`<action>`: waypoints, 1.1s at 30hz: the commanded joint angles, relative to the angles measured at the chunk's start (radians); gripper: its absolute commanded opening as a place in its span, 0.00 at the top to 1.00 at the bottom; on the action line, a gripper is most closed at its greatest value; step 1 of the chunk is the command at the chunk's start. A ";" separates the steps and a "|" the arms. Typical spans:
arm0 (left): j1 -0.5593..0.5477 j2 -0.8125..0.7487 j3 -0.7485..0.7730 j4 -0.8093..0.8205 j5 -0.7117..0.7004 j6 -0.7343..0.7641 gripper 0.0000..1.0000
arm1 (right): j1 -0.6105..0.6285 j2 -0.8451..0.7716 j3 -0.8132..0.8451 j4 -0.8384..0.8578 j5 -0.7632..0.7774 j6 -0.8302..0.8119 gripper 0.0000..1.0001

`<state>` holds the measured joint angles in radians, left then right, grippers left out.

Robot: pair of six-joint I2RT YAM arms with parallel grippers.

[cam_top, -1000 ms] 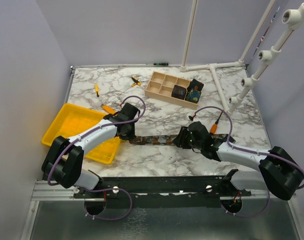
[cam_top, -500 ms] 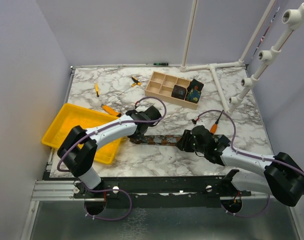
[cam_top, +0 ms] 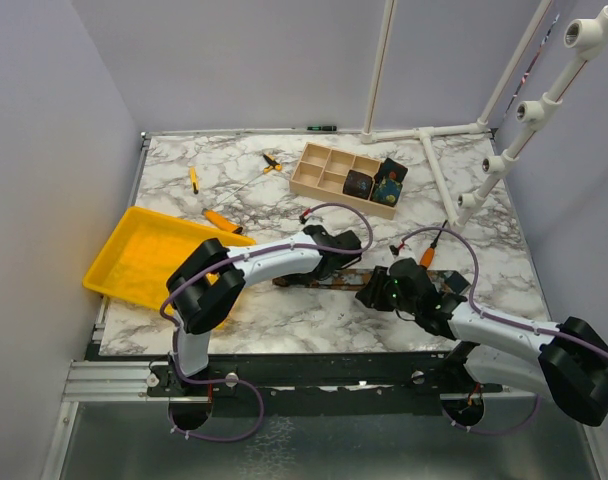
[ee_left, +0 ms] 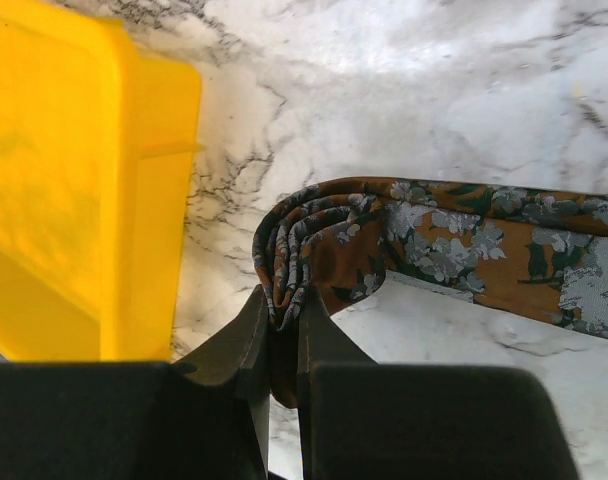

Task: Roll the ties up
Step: Roll the tie at the center of the board.

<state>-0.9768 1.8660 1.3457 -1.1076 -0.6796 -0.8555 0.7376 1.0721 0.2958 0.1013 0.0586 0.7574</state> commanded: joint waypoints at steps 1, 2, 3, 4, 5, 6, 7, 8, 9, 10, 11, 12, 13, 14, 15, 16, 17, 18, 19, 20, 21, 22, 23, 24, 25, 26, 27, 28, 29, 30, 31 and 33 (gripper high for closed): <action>-0.034 0.066 0.098 -0.065 -0.052 -0.056 1.00 | -0.001 0.000 -0.005 -0.027 0.030 -0.015 0.64; -0.036 0.077 0.111 -0.068 -0.052 -0.054 1.00 | -0.001 0.002 -0.005 -0.025 0.030 -0.015 0.64; -0.038 0.089 0.124 -0.069 -0.051 -0.049 1.00 | -0.001 0.005 -0.006 -0.021 0.030 -0.014 0.64; -0.040 0.102 0.133 -0.069 -0.048 -0.044 1.00 | -0.001 0.008 -0.007 -0.018 0.030 -0.013 0.64; -0.041 0.113 0.144 -0.069 -0.045 -0.039 1.00 | -0.001 0.014 -0.009 -0.014 0.030 -0.012 0.64; -0.043 0.122 0.153 -0.069 -0.042 -0.036 1.00 | -0.001 0.020 -0.009 -0.011 0.032 -0.012 0.64; -0.045 0.129 0.161 -0.066 -0.037 -0.031 1.00 | -0.001 0.028 -0.009 -0.009 0.032 -0.012 0.64; -0.046 0.137 0.169 -0.064 -0.035 -0.025 1.00 | -0.001 0.034 -0.007 -0.007 0.034 -0.012 0.64; -0.047 0.143 0.175 -0.064 -0.035 -0.021 1.00 | -0.001 0.038 -0.005 -0.007 0.036 -0.011 0.64; -0.048 0.145 0.178 -0.062 -0.037 -0.020 1.00 | -0.001 0.037 -0.005 -0.006 0.038 -0.007 0.65; -0.049 0.144 0.177 -0.061 -0.039 -0.020 1.00 | -0.001 0.031 -0.008 0.009 0.038 -0.004 0.65; -0.048 0.138 0.171 -0.056 -0.043 -0.019 1.00 | -0.001 0.020 -0.009 0.022 0.036 -0.004 0.65; -0.047 0.130 0.162 -0.053 -0.048 -0.019 1.00 | 0.000 0.013 -0.007 0.033 0.034 -0.004 0.66; -0.047 0.123 0.156 -0.052 -0.058 -0.018 1.00 | -0.001 0.011 -0.002 0.042 0.035 -0.004 0.66; -0.046 0.122 0.153 -0.062 -0.073 -0.017 1.00 | -0.001 0.015 0.009 0.041 0.042 -0.006 0.66; -0.044 0.123 0.154 -0.080 -0.093 -0.020 1.00 | -0.001 0.027 0.025 0.036 0.051 -0.008 0.66; -0.043 0.123 0.157 -0.101 -0.118 -0.023 1.00 | -0.001 0.042 0.040 0.034 0.058 -0.009 0.65; -0.040 0.122 0.157 -0.122 -0.142 -0.028 1.00 | -0.001 0.057 0.056 0.029 0.069 -0.008 0.66; -0.034 0.118 0.154 -0.149 -0.160 -0.032 1.00 | 0.000 0.073 0.070 0.026 0.077 -0.007 0.66; -0.025 0.109 0.147 -0.161 -0.174 -0.033 1.00 | -0.001 0.084 0.080 0.026 0.084 -0.003 0.66; -0.016 0.095 0.136 -0.169 -0.183 -0.033 1.00 | -0.001 0.092 0.085 0.026 0.089 0.003 0.66; -0.003 0.080 0.125 -0.176 -0.194 -0.033 1.00 | 0.000 0.096 0.088 0.029 0.088 0.008 0.66; 0.008 0.063 0.107 -0.184 -0.205 -0.033 1.00 | -0.001 0.097 0.088 0.035 0.085 0.011 0.66; 0.021 0.048 0.100 -0.197 -0.218 -0.033 1.00 | 0.000 0.097 0.088 0.037 0.081 0.012 0.67; 0.035 0.035 0.087 -0.209 -0.231 -0.033 1.00 | -0.001 0.098 0.087 0.038 0.079 0.013 0.66; 0.042 0.026 0.078 -0.223 -0.244 -0.033 1.00 | -0.001 0.097 0.085 0.038 0.079 0.012 0.66; 0.048 0.023 0.072 -0.234 -0.256 -0.033 1.00 | -0.001 0.096 0.081 0.038 0.079 0.011 0.67; 0.049 0.023 0.068 -0.243 -0.265 -0.033 1.00 | -0.001 0.094 0.077 0.037 0.080 0.011 0.66; 0.050 0.029 0.067 -0.249 -0.272 -0.034 1.00 | -0.001 0.091 0.072 0.037 0.080 0.010 0.66; 0.050 0.038 0.068 -0.251 -0.273 -0.034 1.00 | -0.001 0.087 0.067 0.037 0.078 0.011 0.66; 0.049 0.051 0.069 -0.250 -0.271 -0.035 1.00 | -0.002 0.084 0.062 0.037 0.075 0.013 0.66; 0.041 0.085 0.075 -0.244 -0.269 -0.034 1.00 | -0.001 0.072 0.049 0.036 0.073 0.019 0.66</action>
<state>-0.9173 1.9217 1.4204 -1.3212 -0.8921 -0.8799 0.7376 1.1610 0.3664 0.1265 0.1074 0.7601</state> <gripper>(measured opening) 0.104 0.338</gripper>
